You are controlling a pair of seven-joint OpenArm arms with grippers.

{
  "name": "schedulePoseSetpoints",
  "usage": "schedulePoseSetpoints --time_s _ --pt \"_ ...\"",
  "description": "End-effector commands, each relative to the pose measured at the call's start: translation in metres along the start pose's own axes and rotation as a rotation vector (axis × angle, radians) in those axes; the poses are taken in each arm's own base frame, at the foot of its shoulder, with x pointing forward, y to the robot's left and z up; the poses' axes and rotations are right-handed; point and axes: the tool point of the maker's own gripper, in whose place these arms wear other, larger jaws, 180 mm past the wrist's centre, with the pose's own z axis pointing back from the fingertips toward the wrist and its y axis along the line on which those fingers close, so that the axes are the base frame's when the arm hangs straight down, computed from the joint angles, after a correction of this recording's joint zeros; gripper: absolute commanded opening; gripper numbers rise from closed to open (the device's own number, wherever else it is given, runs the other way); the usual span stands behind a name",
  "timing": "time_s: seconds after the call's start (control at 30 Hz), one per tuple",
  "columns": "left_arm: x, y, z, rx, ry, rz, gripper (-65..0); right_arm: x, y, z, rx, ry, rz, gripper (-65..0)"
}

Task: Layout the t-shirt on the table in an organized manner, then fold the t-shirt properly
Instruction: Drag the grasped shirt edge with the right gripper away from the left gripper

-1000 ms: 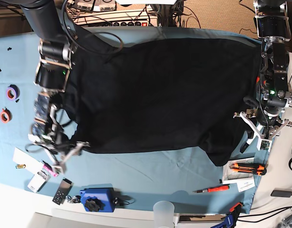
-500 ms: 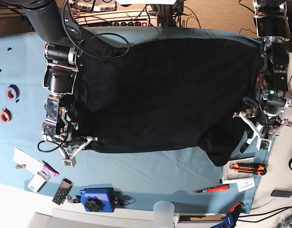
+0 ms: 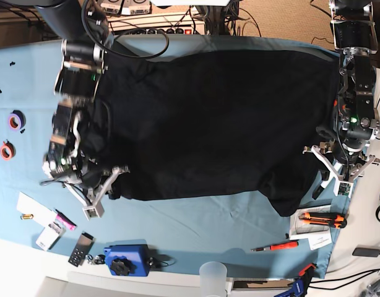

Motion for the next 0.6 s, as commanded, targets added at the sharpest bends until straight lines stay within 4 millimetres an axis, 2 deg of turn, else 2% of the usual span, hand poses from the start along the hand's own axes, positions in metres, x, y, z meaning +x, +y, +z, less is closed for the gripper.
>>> schedulePoseSetpoints --time_s 0.0,0.13,0.23,0.33,0.43,0.57 --pt "0.019 0.009 0.003 0.022 -0.060 -0.010 -38.5 0.013 -0.004 0.012 -0.024 -0.053 0.021 -65.0" --pt "0.019 0.009 0.003 0.023 -0.059 -0.010 -38.5 -0.001 0.009 0.043 -0.063 -0.078 0.089 -65.0" --pt "0.019 0.009 0.003 0.022 -0.059 -0.010 -38.5 -0.022 0.026 0.062 -0.043 -0.059 0.135 -65.0" --pt "0.018 0.009 0.003 0.024 -0.057 -0.011 -38.5 -0.062 0.043 0.069 0.032 0.031 0.152 -65.0" --pt "0.016 0.013 0.003 0.045 -0.043 -0.029 -38.5 -0.104 0.045 0.073 0.049 0.128 0.163 -65.0" --pt "0.002 0.016 0.003 0.060 0.036 -0.037 -38.6 -0.135 0.041 0.080 0.049 0.209 0.184 -65.0"
